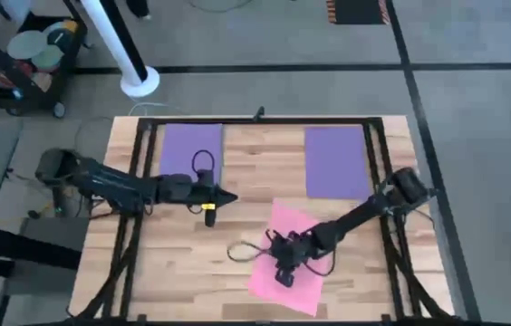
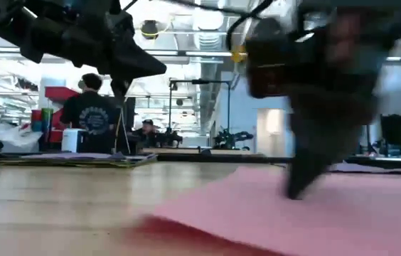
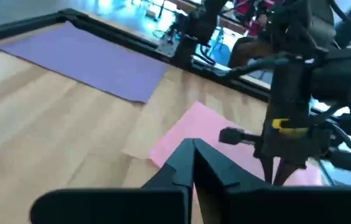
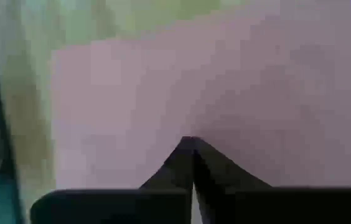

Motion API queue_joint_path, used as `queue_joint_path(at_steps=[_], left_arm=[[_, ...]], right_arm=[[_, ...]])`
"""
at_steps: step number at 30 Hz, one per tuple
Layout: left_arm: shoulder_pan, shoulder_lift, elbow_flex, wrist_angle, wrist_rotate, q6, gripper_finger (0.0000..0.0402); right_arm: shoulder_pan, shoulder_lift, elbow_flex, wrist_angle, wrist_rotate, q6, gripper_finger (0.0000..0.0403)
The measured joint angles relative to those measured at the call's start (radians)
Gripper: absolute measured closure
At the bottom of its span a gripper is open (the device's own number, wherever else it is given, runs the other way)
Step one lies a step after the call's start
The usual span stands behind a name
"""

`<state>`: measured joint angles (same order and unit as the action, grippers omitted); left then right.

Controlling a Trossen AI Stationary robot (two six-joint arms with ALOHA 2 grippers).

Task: Organize paper
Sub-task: Adjust the pink paper on the table

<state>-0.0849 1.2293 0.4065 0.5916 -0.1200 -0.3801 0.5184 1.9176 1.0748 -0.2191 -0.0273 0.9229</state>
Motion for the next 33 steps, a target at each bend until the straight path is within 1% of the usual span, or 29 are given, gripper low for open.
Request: queue_joint_path(at_steps=[6, 11, 15, 17, 20, 22, 24, 26, 29, 33], left_arm=[[-0.046, 0.000, 0.000, 0.000, -0.059, -0.001, 0.0401], [-0.058, 0.000, 0.000, -0.002, -0.079, -0.001, 0.0401], [-0.058, 0.000, 0.000, -0.003, -0.080, 0.002, 0.0401], [-0.058, 0.000, 0.000, -0.006, -0.080, 0.002, 0.0401], [-0.058, 0.001, 0.000, -0.033, -0.080, -0.005, 0.0402], [-0.058, 0.001, 0.000, -0.054, -0.080, -0.028, 0.0401], [-0.058, 0.001, 0.000, -0.071, -0.080, -0.061, 0.0402], [-0.058, 0.001, 0.000, -0.076, -0.080, -0.091, 0.0401], [-0.058, 0.001, 0.000, -0.081, -0.082, -0.116, 0.0401], [-0.058, 0.001, 0.000, -0.081, -0.083, -0.146, 0.0401]], right_arm=[[0.081, -0.073, 0.001, -0.241, -0.003, 0.021, 0.0403], [0.097, -0.105, 0.001, -0.426, 0.000, 0.012, 0.0403], [0.096, -0.114, 0.001, -0.492, 0.003, -0.028, 0.0403], [0.098, -0.138, 0.005, -0.514, 0.015, -0.014, 0.0403], [0.114, -0.200, 0.014, -0.535, 0.094, 0.098, 0.0403], [0.124, -0.228, 0.016, -0.540, 0.147, 0.270, 0.0403], [0.134, -0.235, 0.016, -0.581, 0.163, 0.470, 0.0403], [0.149, -0.223, 0.016, -0.624, 0.171, 0.612, 0.0403], [0.164, -0.188, 0.014, -0.693, 0.169, 0.744, 0.0403], [0.170, -0.154, 0.005, -0.696, 0.144, 0.816, 0.0403]])
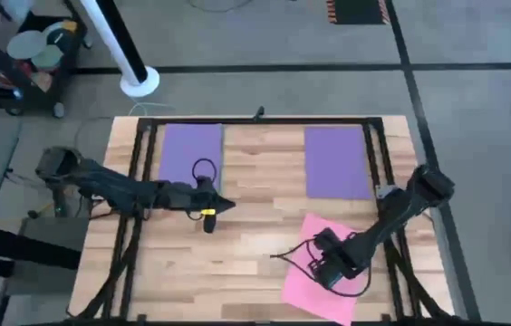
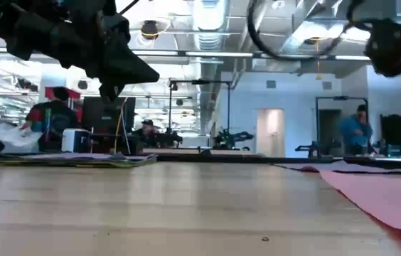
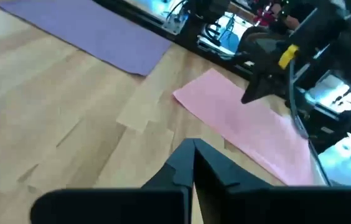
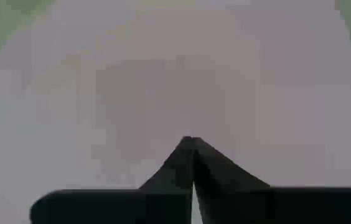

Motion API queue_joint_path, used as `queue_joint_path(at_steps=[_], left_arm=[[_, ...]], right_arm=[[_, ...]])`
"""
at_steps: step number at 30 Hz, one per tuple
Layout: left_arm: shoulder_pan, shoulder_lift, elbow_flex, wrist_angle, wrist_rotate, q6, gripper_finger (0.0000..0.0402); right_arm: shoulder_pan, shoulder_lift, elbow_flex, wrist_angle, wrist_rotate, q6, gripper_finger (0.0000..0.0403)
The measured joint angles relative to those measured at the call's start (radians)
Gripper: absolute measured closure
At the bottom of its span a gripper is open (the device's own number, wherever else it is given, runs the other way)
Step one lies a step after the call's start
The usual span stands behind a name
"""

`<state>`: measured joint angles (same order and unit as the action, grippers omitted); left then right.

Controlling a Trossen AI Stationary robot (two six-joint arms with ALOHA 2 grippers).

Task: Organize paper
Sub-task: Adjust the pink paper on the table

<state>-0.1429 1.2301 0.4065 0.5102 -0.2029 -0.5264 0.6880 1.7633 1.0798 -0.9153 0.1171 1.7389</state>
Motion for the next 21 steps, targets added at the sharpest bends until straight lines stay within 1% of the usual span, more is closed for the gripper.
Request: queue_joint_path(at_steps=[4, 9, 14, 21], left_arm=[[-0.001, 0.000, 0.000, 0.000, 0.000, -0.006, 0.0401], [-0.001, 0.000, 0.000, -0.006, 0.000, -0.005, 0.0401], [-0.001, 0.000, 0.000, -0.006, 0.000, -0.001, 0.0401], [-0.001, 0.000, 0.000, -0.006, 0.000, 0.005, 0.0401]], right_arm=[[0.000, 0.013, -0.031, 0.047, -0.014, 0.039, 0.0403], [0.000, 0.007, -0.086, 0.127, -0.018, 0.034, 0.0403], [-0.002, 0.006, -0.100, 0.079, -0.058, -0.057, 0.0403], [-0.018, 0.007, -0.102, 0.017, -0.076, -0.269, 0.0403]])
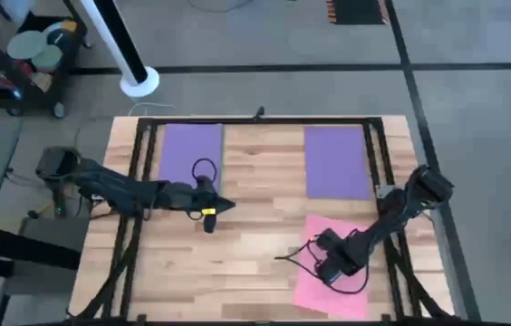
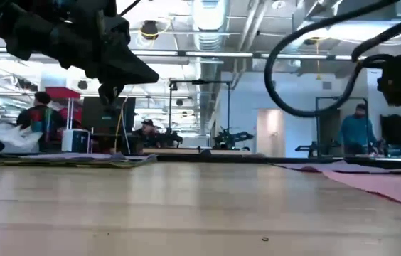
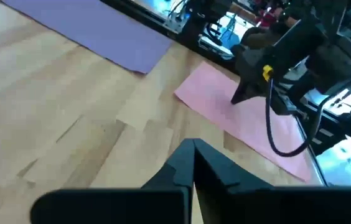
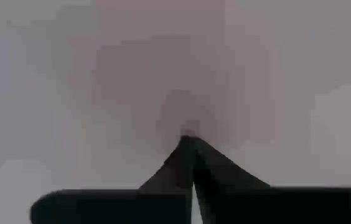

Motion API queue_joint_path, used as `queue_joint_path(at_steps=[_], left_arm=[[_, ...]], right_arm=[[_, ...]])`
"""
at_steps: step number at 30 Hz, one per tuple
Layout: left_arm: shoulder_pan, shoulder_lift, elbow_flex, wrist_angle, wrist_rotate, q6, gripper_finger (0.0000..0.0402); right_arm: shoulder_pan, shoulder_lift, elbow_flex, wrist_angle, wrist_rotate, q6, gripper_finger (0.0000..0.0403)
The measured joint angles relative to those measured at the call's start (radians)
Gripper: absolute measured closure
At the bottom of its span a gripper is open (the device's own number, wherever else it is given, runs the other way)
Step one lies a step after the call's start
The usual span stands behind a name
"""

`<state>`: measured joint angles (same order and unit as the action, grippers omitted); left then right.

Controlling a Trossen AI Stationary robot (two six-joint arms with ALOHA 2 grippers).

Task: Organize paper
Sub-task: Adjust the pink paper on the table, then put the purple paper on top of the other purple paper in the top right of the table

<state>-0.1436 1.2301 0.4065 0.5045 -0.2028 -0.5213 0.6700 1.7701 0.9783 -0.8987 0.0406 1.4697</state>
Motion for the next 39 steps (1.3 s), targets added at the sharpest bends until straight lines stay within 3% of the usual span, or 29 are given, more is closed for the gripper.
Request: queue_joint_path(at_steps=[6, 15, 19, 24, 30, 39], left_arm=[[0.000, 0.000, 0.000, 0.000, 0.000, 0.000, 0.0401], [0.000, 0.000, 0.000, -0.033, 0.056, 0.130, 0.0401], [-0.005, 0.000, 0.031, -0.189, 0.117, 0.241, 0.0401], [-0.037, -0.001, 0.127, -0.562, -0.051, 0.298, 0.0401], [-0.041, -0.001, 0.222, -0.818, -0.188, 0.276, 0.0396], [0.044, 0.036, 0.193, -0.853, -0.222, 0.254, 0.0322]], right_arm=[[-0.018, 0.002, -0.002, -0.040, 0.002, -0.166, 0.0403], [-0.022, 0.005, 0.012, -0.074, 0.009, -0.183, 0.0403], [-0.023, 0.005, 0.041, -0.095, 0.028, -0.189, 0.0403], [-0.024, 0.005, 0.079, -0.127, 0.080, -0.196, 0.0403], [-0.025, 0.005, 0.114, -0.168, 0.136, -0.200, 0.0403], [-0.025, 0.004, 0.119, -0.167, 0.175, -0.223, 0.0403]])
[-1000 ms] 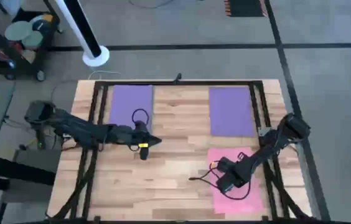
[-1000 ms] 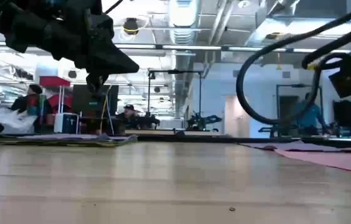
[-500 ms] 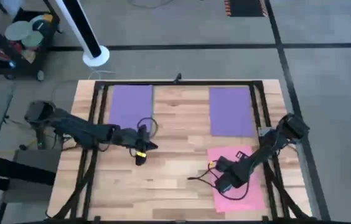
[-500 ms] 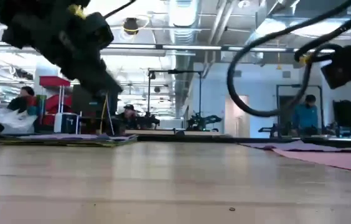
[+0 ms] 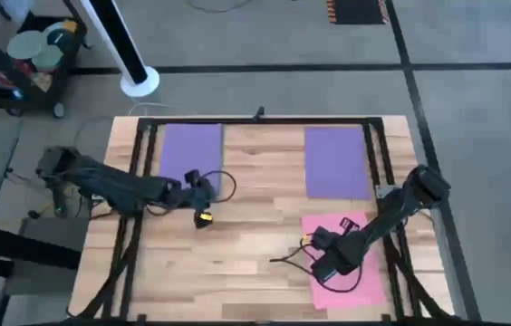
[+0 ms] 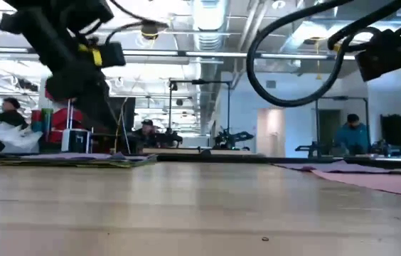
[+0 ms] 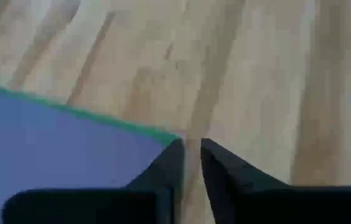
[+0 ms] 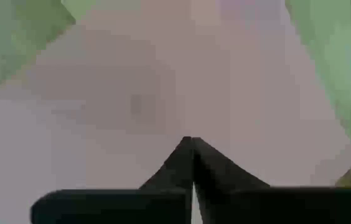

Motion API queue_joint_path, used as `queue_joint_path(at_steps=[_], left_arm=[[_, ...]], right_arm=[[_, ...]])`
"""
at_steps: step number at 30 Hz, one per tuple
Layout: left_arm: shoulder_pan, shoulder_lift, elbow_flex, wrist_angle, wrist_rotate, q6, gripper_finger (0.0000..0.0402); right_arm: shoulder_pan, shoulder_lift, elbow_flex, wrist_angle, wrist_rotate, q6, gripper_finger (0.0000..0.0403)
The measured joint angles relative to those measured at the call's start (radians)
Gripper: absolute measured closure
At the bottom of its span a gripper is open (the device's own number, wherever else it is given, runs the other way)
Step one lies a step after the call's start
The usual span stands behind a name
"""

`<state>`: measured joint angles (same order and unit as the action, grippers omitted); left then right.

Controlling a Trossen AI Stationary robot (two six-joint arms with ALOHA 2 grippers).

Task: Organize paper
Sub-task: Put the purple paper on top of the other purple paper in the top right of the table

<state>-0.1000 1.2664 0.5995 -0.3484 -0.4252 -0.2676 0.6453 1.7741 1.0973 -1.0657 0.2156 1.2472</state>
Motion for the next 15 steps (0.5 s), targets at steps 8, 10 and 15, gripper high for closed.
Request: queue_joint_path(at_steps=[8, 10, 15], left_arm=[[0.042, 0.145, 0.000, 0.079, -0.001, 0.069, 0.0282], [0.054, 0.177, 0.000, 0.101, -0.010, 0.083, 0.0281], [0.095, 0.210, 0.000, 0.108, -0.034, 0.075, 0.0293]], right_arm=[[-0.001, 0.000, 0.000, 0.000, 0.017, 0.000, 0.0403], [-0.001, -0.001, 0.000, -0.001, 0.023, 0.000, 0.0403], [-0.001, -0.002, 0.000, 0.000, 0.023, 0.000, 0.0403]])
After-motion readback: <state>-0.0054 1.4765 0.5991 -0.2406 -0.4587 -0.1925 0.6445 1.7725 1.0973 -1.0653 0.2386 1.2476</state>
